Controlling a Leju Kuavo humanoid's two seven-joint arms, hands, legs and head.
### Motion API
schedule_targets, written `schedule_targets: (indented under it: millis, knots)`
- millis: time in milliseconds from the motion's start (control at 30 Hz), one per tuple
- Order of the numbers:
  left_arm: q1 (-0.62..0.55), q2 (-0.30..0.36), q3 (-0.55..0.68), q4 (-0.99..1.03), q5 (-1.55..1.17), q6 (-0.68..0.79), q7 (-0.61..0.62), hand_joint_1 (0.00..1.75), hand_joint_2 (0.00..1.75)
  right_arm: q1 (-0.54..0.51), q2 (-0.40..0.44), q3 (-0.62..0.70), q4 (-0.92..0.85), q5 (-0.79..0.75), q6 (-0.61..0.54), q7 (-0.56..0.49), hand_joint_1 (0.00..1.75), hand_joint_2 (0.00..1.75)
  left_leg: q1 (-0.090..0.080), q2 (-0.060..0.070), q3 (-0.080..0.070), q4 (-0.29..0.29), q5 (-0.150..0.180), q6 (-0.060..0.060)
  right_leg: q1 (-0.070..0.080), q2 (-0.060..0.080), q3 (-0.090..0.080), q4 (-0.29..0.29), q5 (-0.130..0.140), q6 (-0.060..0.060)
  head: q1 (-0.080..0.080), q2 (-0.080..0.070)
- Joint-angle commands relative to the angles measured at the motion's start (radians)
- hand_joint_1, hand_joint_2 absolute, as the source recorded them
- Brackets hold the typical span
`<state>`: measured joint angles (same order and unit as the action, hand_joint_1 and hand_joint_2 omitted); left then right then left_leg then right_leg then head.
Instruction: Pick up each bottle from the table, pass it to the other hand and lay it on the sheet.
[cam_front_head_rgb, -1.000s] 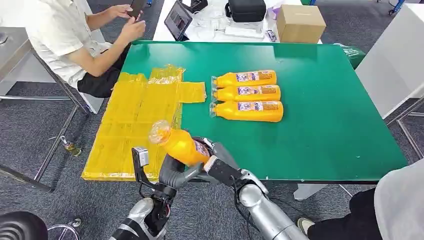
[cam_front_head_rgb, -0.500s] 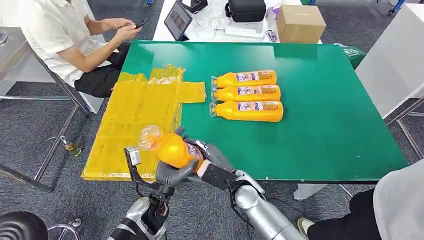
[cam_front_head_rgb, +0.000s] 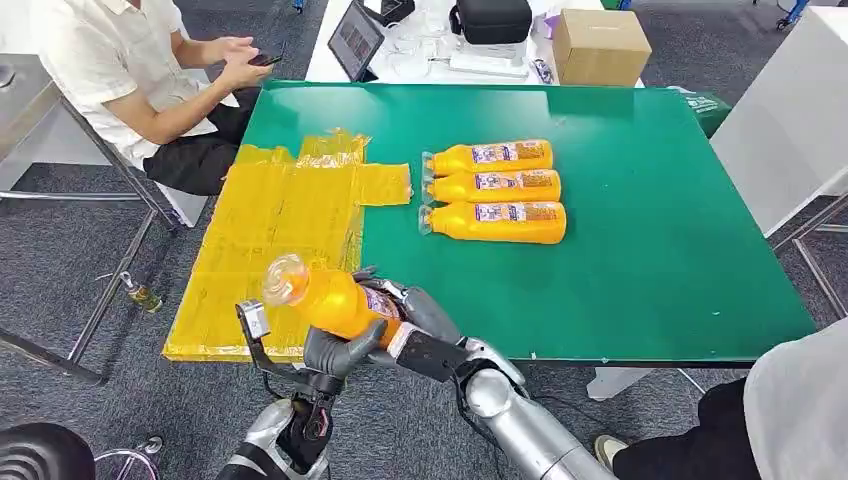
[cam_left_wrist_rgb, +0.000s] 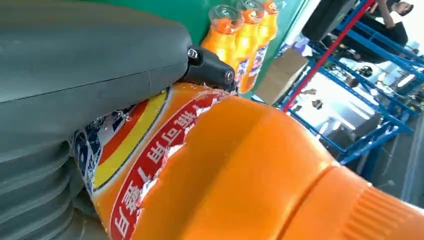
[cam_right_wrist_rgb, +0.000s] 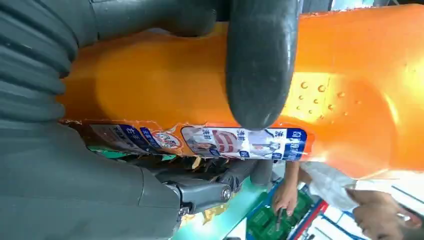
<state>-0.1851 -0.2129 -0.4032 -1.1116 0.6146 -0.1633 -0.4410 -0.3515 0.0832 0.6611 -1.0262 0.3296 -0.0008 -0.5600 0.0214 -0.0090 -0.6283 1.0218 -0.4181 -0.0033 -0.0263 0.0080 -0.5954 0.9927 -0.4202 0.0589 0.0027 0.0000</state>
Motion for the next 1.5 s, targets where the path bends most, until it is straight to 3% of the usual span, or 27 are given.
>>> schedule_targets:
  millis: [33,167,267,367,467,500,633,800,933,1233,1267,1300,1333,1400,1500]
  knots:
    - [-0.043,-0.008,0.048,-0.05,0.011,-0.034,-0.002,1.75,1.75,0.026,-0.018,0.075,0.055,0.062,-0.052,0.011,0.0,1.75,0.001,-0.002,0.004,0.0,-0.001,0.002,0.002,-0.003,0.005,-0.002,-0.002,-0.003,0.0,0.0]
    - [-0.052,-0.019,0.099,-0.036,0.059,-0.023,0.014,1.75,1.75,0.058,-0.026,0.063,-0.021,0.053,-0.069,-0.036,0.0,1.75,0.0,-0.002,0.001,0.0,0.0,0.001,0.001,-0.003,0.003,-0.001,-0.001,-0.002,0.0,0.0]
    - [-0.063,-0.026,0.139,-0.02,0.102,0.003,0.034,1.75,1.75,0.076,-0.028,0.058,-0.069,0.081,-0.13,-0.06,0.0,1.75,0.001,-0.003,0.003,0.0,-0.001,0.002,0.002,-0.004,0.005,-0.001,-0.002,-0.003,0.0,0.0]
    - [-0.101,-0.027,0.181,0.046,0.14,0.12,0.059,1.75,1.75,0.087,-0.03,0.071,-0.105,0.145,-0.251,-0.095,0.0,1.75,0.001,-0.002,0.002,0.0,-0.001,0.001,0.001,-0.003,0.004,-0.001,-0.001,-0.003,0.0,0.0]
    - [-0.164,0.002,0.156,0.136,0.049,0.202,-0.014,1.75,1.75,0.096,-0.034,0.082,-0.139,0.17,-0.331,-0.106,0.0,1.75,0.0,-0.002,0.001,0.0,0.0,0.001,0.001,-0.003,0.002,-0.001,-0.001,-0.002,0.0,0.0]
    - [-0.207,0.015,0.128,0.198,-0.072,0.319,-0.063,1.75,1.75,0.102,-0.039,0.086,-0.154,0.201,-0.412,-0.109,0.0,1.75,0.001,-0.003,0.005,-0.001,-0.001,0.002,0.003,-0.005,0.007,-0.001,-0.002,-0.005,0.002,0.0]
    - [-0.268,0.027,0.138,0.29,-0.168,0.428,-0.109,1.75,1.75,0.119,-0.045,0.081,-0.193,0.205,-0.488,-0.118,0.0,1.75,0.001,-0.004,0.001,-0.001,0.001,0.001,0.001,-0.005,0.003,-0.001,-0.001,-0.003,0.0,0.0]
    - [-0.279,0.032,0.174,0.291,-0.186,0.45,-0.112,1.75,1.75,0.124,-0.053,0.082,-0.201,0.195,-0.497,-0.109,0.0,1.75,0.001,0.0,0.003,-0.001,0.0,0.001,0.003,-0.001,0.005,-0.001,0.0,-0.004,0.0,0.0]
    - [-0.323,0.067,0.096,0.334,-0.442,0.66,-0.178,1.75,1.75,0.132,-0.055,0.063,-0.199,0.176,-0.495,-0.115,0.0,1.75,0.001,-0.002,0.003,-0.001,0.0,0.0,0.002,-0.003,0.005,-0.001,-0.001,-0.004,0.0,0.0]
    - [-0.323,0.068,0.097,0.334,-0.442,0.659,-0.178,1.75,1.75,0.132,-0.055,0.063,-0.199,0.176,-0.495,-0.115,0.0,1.75,0.001,0.0,0.002,-0.001,0.0,0.0,0.002,-0.001,0.003,-0.001,0.0,-0.003,0.0,0.0]
    - [-0.349,0.087,0.036,0.385,-0.602,0.785,-0.165,1.75,1.75,0.13,-0.051,0.059,-0.198,0.176,-0.49,-0.118,0.0,1.75,0.001,0.0,0.003,-0.001,-0.001,0.001,0.003,-0.001,0.005,-0.001,-0.001,-0.004,0.0,0.0]
    - [-0.361,0.091,0.03,0.395,-0.661,0.804,-0.148,1.75,1.75,0.129,-0.048,0.053,-0.196,0.176,-0.485,-0.12,0.0,1.75,0.002,0.0,0.004,-0.001,-0.001,0.001,0.003,-0.002,0.006,-0.002,-0.001,-0.004,0.0,0.0]
    - [-0.399,0.103,0.034,0.47,-0.926,0.861,-0.041,1.75,1.75,0.123,-0.038,0.043,-0.191,0.173,-0.476,-0.129,0.0,1.75,0.001,-0.001,0.002,0.0,0.0,0.0,0.002,-0.002,0.004,-0.001,-0.001,-0.003,0.0,0.0]
    - [-0.419,0.105,0.106,0.482,-1.287,0.861,0.081,1.75,1.75,0.112,-0.025,0.029,-0.187,0.17,-0.459,-0.138,0.0,1.75,0.001,-0.001,0.0,0.0,0.001,0.0,0.002,-0.001,0.001,0.0,0.0,-0.003,0.0,0.0]
    - [-0.505,0.121,0.03,0.604,-1.492,0.83,0.226,1.75,1.75,0.113,-0.01,0.007,-0.2,0.174,-0.444,-0.138,0.0,1.75,0.002,0.0,0.0,0.0,0.001,-0.001,0.002,-0.001,0.001,0.001,0.0,-0.003,0.0,0.0]
